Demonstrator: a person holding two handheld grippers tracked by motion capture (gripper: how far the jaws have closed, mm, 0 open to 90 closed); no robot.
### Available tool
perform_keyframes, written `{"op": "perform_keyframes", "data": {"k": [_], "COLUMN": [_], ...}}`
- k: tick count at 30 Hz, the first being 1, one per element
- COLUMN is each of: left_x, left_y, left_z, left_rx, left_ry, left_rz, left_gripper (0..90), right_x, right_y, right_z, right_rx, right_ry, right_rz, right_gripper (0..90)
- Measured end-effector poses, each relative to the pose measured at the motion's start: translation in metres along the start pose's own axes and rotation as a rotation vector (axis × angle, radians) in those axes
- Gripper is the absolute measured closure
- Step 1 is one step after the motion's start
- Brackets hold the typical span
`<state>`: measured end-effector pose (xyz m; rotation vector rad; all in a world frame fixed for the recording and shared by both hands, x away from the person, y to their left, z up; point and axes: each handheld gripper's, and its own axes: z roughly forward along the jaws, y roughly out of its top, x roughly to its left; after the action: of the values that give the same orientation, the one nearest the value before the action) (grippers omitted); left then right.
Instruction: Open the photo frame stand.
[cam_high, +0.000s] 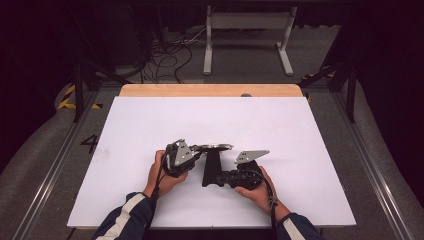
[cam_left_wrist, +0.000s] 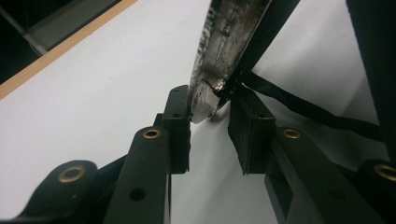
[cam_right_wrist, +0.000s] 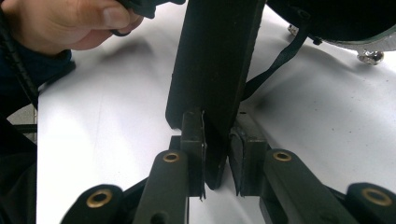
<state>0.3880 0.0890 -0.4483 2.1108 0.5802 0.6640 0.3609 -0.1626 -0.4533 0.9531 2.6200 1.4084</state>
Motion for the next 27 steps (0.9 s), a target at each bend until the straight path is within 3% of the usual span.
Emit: {"op": "perform_keyframes", "data": {"k": [6,13,21,23,27], "left_x": [0.005,0.010,0.012,0.011,0.014], "left_y": [-0.003,-0.002,0.001,0.001,-0.006], "left_z": [-0.001,-0.012,-0.031,-0.033,-0.049], "left_rx": [-0.014,-0.038,-0.019,-0.012,0.011], "left_ry": [-0.046,-0.093,-0.102,-0.092,-0.072], "left_rz": [-0.063,-0.102,-0.091,-0.085,-0.062], "left_gripper": [70.1,65.4,47.7,40.9,36.5], "right_x": [-0.003,0.009,0.011,0.011,0.012], "right_y": [-0.002,0.002,0.006,0.006,0.009], "right_z": [0.000,-0.009,-0.029,-0.032,-0.040], "right_rx": [-0.010,-0.009,-0.055,-0.061,-0.087], "right_ry": [0.017,-0.098,-0.161,-0.165,-0.172], "right_rz": [0.027,-0.113,-0.154,-0.159,-0.167], "right_gripper": [77.5,73.7,68.7,69.5,76.3]}}
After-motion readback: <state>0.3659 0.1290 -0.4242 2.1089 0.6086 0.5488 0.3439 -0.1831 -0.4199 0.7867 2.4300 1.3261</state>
